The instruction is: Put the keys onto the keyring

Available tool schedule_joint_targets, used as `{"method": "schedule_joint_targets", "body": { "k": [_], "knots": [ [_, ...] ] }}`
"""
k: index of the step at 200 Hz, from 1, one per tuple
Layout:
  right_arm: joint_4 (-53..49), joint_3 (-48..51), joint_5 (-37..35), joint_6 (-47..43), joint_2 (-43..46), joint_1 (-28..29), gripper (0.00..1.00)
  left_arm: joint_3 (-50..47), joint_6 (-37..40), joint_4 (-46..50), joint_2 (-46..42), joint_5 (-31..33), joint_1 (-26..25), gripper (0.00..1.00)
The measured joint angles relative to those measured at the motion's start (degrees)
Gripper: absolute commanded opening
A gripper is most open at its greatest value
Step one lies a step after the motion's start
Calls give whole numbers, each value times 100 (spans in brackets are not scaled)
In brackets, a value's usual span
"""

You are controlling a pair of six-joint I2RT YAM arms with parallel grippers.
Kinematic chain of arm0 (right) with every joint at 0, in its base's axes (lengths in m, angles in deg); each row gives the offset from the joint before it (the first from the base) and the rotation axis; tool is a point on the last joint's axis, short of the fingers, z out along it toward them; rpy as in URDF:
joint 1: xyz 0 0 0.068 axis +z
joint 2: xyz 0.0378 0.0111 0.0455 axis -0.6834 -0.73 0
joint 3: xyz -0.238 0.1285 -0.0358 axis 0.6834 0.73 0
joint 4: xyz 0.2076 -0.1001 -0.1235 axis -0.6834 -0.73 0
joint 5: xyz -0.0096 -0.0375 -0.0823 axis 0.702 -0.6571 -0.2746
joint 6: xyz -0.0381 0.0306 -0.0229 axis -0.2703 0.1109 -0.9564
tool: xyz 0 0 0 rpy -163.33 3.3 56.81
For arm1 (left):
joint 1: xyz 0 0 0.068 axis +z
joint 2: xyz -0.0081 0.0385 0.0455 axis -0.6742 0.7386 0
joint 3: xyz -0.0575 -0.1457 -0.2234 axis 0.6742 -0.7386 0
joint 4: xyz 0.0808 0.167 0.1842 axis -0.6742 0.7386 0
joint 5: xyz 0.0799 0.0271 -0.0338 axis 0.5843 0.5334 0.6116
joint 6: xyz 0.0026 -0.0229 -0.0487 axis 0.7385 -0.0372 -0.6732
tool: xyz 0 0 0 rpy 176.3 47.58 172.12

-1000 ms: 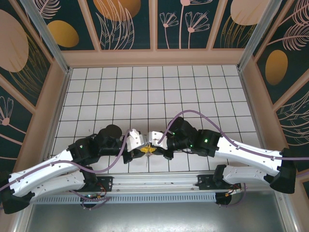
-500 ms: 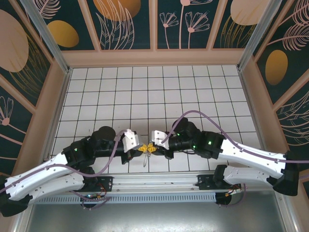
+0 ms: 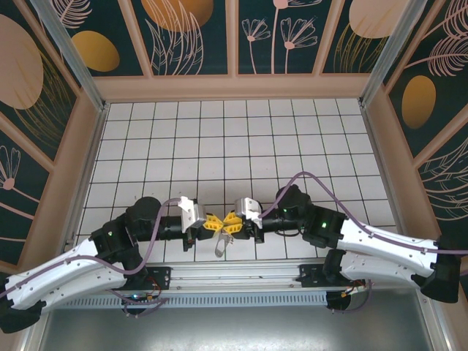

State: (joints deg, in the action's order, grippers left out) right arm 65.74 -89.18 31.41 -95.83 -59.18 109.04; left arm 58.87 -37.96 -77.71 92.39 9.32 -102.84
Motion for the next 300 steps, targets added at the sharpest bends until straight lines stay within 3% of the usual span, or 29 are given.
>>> {"method": "schedule_joint_targets", "body": {
  "k": [51, 96, 136, 163, 223, 241, 258, 300],
  "knots": [
    [455, 223, -9, 142, 114, 2, 17, -247, -179, -514, -188, -39, 0, 0],
    [723, 286, 42, 258, 179, 11, 0, -385, -339, -909, -269, -92, 4, 0],
    [664, 278, 37, 236, 173, 13, 0, -514, -470, -1047, -328, -98, 7, 0],
    [-9, -48, -107, 17, 52, 4, 0, -175, -415, -420, -118, 39, 7, 10],
    [-1917, -1392, -350, -551, -732, -39, 0, 636, 15, 800, 446, 413, 33, 17],
    [-2376, -1580, -433, -691, -909, -55, 0, 640, 85, 905, 625, 442, 33, 15],
    [-2671, -1690, -490, -804, -1029, -55, 0, 638, 157, 968, 723, 435, 33, 0],
    [-2850, -1875, -597, -925, -1049, 52, 0, 505, 120, 791, 498, 437, 11, 0]
  ]
}}
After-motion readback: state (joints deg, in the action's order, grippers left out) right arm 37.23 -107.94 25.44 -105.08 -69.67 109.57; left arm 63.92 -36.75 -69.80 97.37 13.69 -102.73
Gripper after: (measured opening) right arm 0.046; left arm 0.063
